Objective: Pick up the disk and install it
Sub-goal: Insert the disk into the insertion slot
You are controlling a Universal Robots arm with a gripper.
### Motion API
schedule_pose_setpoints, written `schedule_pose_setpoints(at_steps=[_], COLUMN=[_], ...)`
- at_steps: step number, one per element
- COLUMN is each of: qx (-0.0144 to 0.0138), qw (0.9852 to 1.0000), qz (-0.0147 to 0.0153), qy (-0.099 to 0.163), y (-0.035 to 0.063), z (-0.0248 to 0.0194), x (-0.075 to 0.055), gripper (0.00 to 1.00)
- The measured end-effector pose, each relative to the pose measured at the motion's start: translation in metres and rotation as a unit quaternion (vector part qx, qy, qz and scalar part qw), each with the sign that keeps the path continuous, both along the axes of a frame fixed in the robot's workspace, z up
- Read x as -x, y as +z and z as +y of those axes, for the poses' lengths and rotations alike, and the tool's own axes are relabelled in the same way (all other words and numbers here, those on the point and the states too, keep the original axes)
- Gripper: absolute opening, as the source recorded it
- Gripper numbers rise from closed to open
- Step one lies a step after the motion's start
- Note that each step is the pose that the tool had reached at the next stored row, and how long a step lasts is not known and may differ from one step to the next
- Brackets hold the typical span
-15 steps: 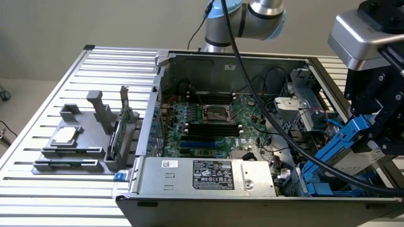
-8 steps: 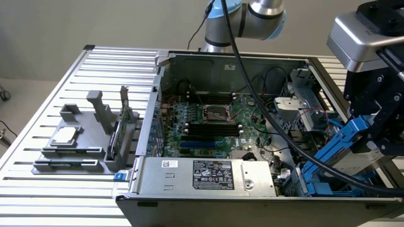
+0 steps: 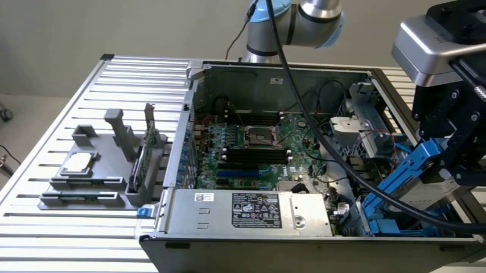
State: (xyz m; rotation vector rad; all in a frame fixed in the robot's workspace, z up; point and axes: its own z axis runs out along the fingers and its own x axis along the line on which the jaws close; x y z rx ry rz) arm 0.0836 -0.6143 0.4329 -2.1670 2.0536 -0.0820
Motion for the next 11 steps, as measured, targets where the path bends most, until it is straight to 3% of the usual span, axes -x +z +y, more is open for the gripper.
schedule_pose_setpoints(at_steps=[11], qx=[0.0000], qw=[1.0000], qz=[0.0000], qy=[0.000], y=[-0.0009], z=[0.0015], x=[0.0000], gripper=[0.33])
